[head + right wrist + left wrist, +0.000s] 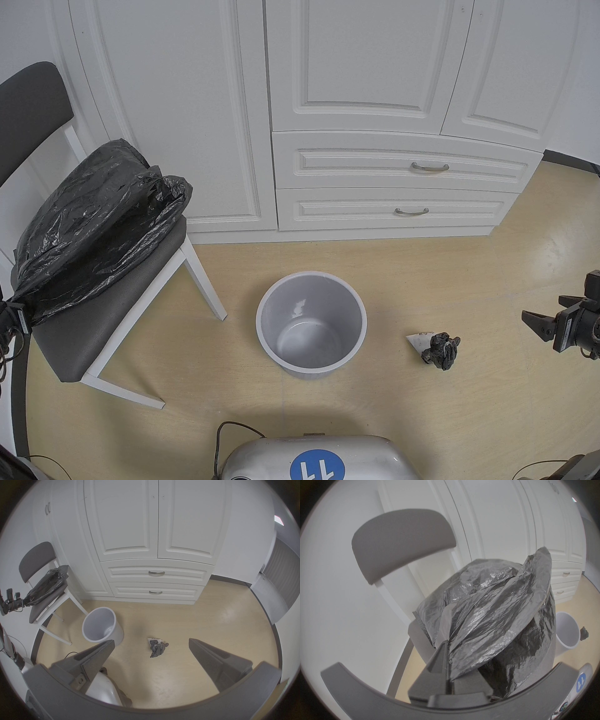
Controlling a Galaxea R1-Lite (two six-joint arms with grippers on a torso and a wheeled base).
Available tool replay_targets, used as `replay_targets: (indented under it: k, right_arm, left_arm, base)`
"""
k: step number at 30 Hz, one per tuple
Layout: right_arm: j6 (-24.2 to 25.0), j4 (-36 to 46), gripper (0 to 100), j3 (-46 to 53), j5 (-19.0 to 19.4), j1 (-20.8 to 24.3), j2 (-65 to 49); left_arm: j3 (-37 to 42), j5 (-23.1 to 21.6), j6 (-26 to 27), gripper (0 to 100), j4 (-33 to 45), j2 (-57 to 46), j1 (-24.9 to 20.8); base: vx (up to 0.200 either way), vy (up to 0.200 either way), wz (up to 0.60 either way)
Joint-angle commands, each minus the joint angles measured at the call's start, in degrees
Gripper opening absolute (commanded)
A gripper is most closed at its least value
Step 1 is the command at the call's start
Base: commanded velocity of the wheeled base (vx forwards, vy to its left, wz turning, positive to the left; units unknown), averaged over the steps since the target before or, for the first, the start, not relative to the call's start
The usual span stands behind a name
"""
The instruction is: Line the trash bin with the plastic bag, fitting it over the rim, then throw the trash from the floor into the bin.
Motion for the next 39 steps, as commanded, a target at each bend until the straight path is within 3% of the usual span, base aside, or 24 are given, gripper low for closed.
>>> replay_targets:
  k: [1,6,11,13,14,15,17,20,21,22,23,29,30,31,32,33,39]
  right_arm:
    - [-0.1,0.0,100,0.4,-0.2,2.3,-1.8]
    - [-0.1,0.0,100,0.1,-0.3,3.6,-3.2]
    - [0.6,-2.5,100,0.2,-0.2,3.9,-2.7]
    - [0.6,-3.1,100,0.3,-0.2,3.9,-2.6]
    - [0.7,-6.5,100,1.6,-0.1,4.1,-2.0]
    - [0.7,-8.0,100,2.2,-0.1,4.5,-1.8]
    - [0.5,-9.6,100,2.9,-0.3,4.8,-1.7]
    - [0.7,-13.5,100,3.5,-0.7,6.5,-1.7]
    - [0.7,-13.5,100,3.5,-0.7,6.5,-1.7]
    - [1.3,-13.8,100,3.6,-0.7,7.8,-1.7]
    - [1.4,-13.8,100,3.6,-0.7,8.1,-1.7]
    - [3.2,-13.8,100,3.6,-0.7,11.2,-1.3]
    - [3.2,-13.8,100,3.6,-0.7,11.2,-1.3]
    - [3.3,-13.8,100,3.6,-0.7,11.9,-1.0]
    - [3.3,-13.8,100,3.6,-0.7,11.9,-1.0]
    - [3.4,-13.8,100,3.6,-0.7,12.5,-0.5]
    - [4.3,-13.7,100,3.8,-1.0,15.9,0.2]
  left_arm:
    - [1.9,-0.1,-0.2,0,-3.3,-1.8,-0.7]
    - [3.5,-0.2,-1.5,0,-7.1,-3.4,-4.9]
    - [4.0,-0.2,-11.2,0,-12.1,-5.4,-12.7]
    - [4.0,-0.1,-12.1,0,-12.4,-5.6,-13.5]
    - [3.9,0.1,-17.0,0,-14.5,-7.9,-18.0]
    - [3.9,0.2,-18.3,0,-14.8,-8.8,-19.6]
    - [3.9,0.3,-19.5,0,-14.6,-9.9,-21.3]
    - [3.7,2.2,-21.5,0,-13.2,-13.6,-28.0]
    - [3.7,2.2,-21.5,0,-13.2,-13.6,-28.0]
    - [2.8,6.7,-21.8,0,-12.1,-15.4,-35.1]
    - [2.6,7.9,-21.8,0,-11.7,-15.8,-36.7]
    - [-5.4,24.7,-24.2,0,-6.0,-15.8,-59.1]
    - [-5.4,24.7,-24.2,0,-6.0,-15.8,-59.1]
    - [-9.8,28.8,-25.9,0,-4.3,-14.9,-65.4]
    - [-9.8,28.8,-25.9,0,-4.3,-14.9,-65.4]
    - [-13.9,31.4,-27.1,0,-2.2,-13.5,-69.5]
    - [-22.8,38.6,-31.6,0,1.4,-8.8,-74.3]
  base:
    - [0.000,0.000,0.00]
    - [0.000,0.000,0.00]
    - [0.000,0.000,0.00]
    - [0.000,0.000,0.00]
    - [0.000,0.000,0.00]
    - [0.000,0.000,0.00]
    - [0.000,0.000,0.00]
    - [0.000,0.000,0.00]
    - [0.000,0.000,0.00]
    - [0.000,0.000,0.00]
    - [0.000,0.000,0.00]
    - [0.000,0.000,0.00]
    - [0.000,0.000,0.00]
    - [0.000,0.000,0.00]
    - [0.000,0.000,0.00]
    - [0.000,0.000,0.00]
    - [0.000,0.000,0.00]
